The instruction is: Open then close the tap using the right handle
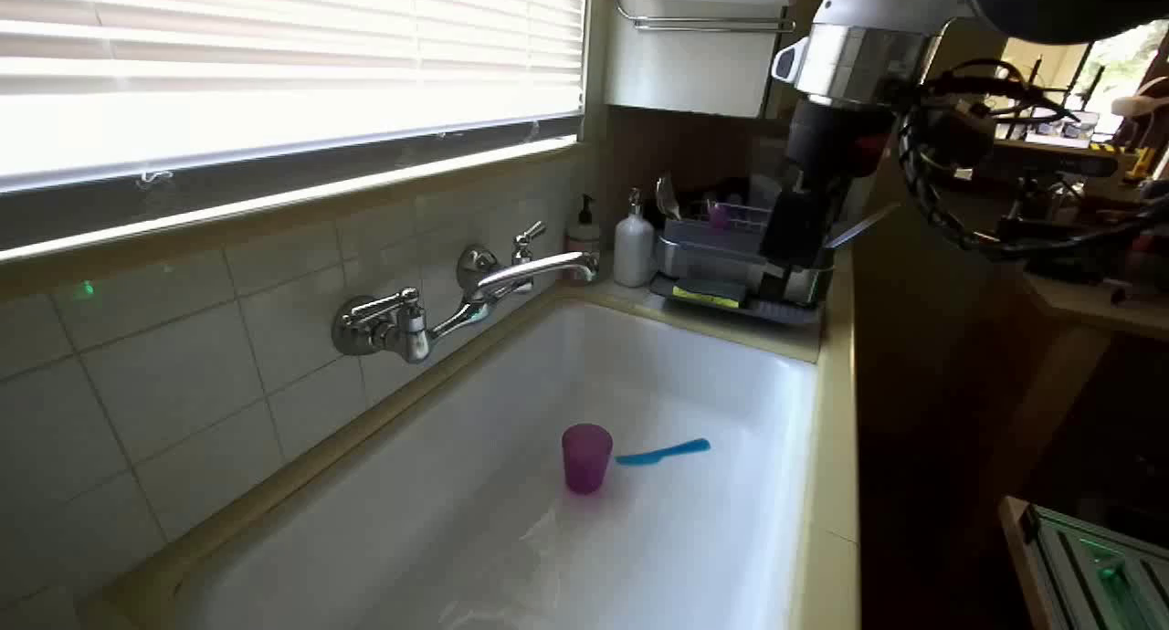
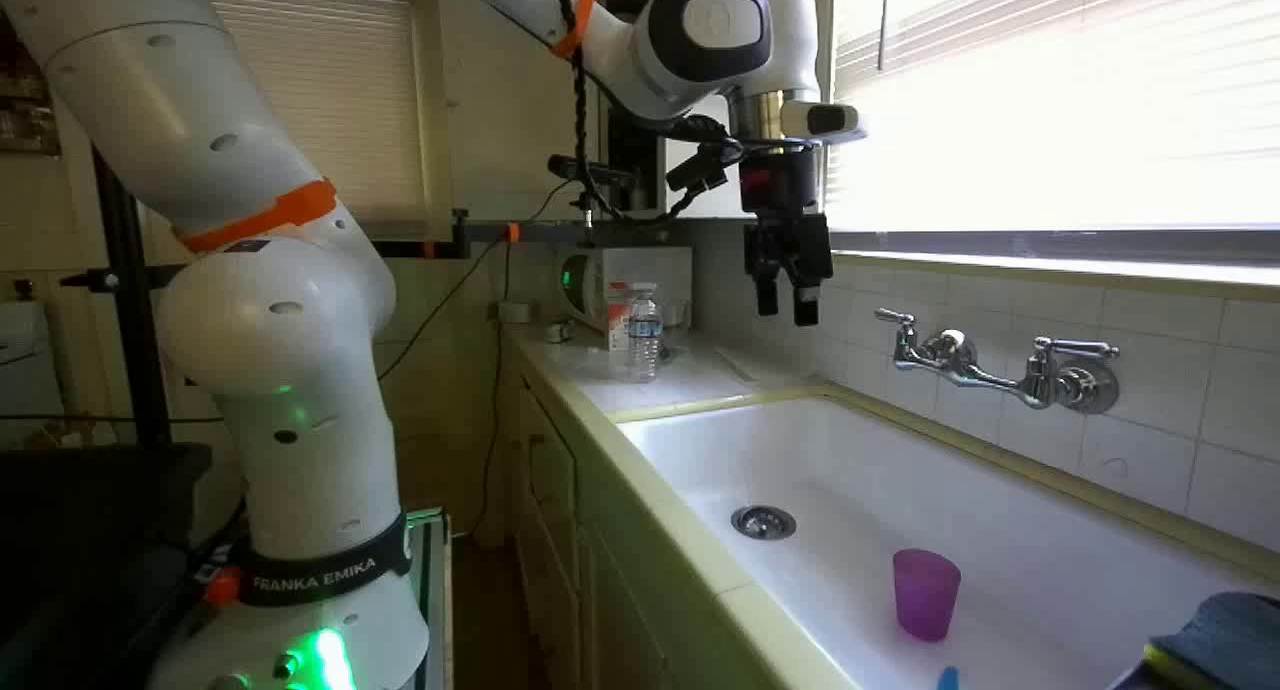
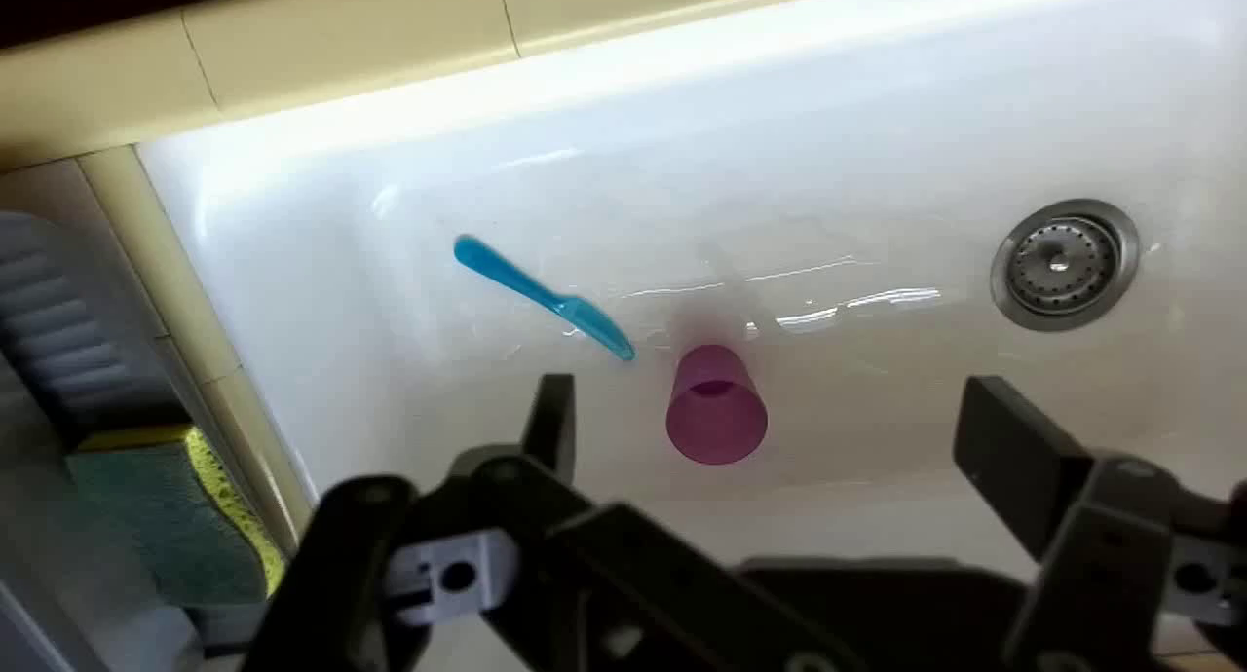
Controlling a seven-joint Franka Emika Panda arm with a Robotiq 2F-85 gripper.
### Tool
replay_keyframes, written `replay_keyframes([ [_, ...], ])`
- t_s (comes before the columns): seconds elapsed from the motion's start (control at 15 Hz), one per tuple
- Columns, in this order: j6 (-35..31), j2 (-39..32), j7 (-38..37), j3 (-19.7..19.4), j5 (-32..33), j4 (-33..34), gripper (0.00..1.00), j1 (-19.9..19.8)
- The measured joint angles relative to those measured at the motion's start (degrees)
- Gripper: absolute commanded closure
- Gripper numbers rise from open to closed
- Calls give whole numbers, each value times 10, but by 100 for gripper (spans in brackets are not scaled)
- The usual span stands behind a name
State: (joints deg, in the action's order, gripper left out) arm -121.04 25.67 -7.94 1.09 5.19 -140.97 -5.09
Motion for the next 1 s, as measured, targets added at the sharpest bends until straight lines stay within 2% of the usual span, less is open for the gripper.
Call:
replay_keyframes([
  [1.0,-6,-1,0,-8,0,3,0,-3],
])
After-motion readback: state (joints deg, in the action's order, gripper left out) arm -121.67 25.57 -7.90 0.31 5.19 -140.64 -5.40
